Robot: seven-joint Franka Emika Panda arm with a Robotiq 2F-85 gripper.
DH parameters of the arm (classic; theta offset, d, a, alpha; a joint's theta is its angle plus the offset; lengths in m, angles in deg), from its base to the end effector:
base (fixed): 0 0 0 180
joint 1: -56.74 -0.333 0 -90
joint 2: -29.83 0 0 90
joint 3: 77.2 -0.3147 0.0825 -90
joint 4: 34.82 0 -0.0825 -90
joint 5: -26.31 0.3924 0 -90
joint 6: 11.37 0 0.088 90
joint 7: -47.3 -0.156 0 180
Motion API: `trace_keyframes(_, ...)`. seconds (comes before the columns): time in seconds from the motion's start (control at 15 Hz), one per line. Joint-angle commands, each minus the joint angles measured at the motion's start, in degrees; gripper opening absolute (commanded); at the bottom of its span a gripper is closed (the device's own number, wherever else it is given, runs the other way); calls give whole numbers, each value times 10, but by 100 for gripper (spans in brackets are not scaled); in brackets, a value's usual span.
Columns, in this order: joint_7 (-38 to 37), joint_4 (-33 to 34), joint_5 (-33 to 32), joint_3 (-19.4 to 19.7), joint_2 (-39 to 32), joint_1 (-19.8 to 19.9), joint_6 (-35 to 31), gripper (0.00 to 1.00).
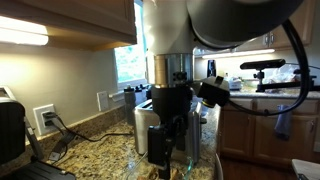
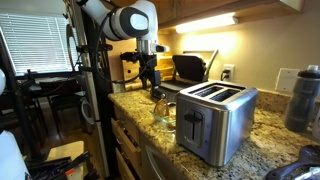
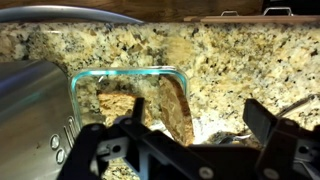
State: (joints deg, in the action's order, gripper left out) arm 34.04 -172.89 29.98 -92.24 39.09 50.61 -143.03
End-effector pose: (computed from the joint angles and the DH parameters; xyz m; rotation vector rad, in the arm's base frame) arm 0.4507 0.1763 0.3211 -3.1175 -0.1470 -0.0641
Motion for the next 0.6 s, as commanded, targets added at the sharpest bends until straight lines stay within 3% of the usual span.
trace_keyframes(0.0, -2, 2, -3, 14, -3, -13, 1, 100)
trace_keyframes(0.53, -20, 2, -19, 11, -7, -11, -8, 100)
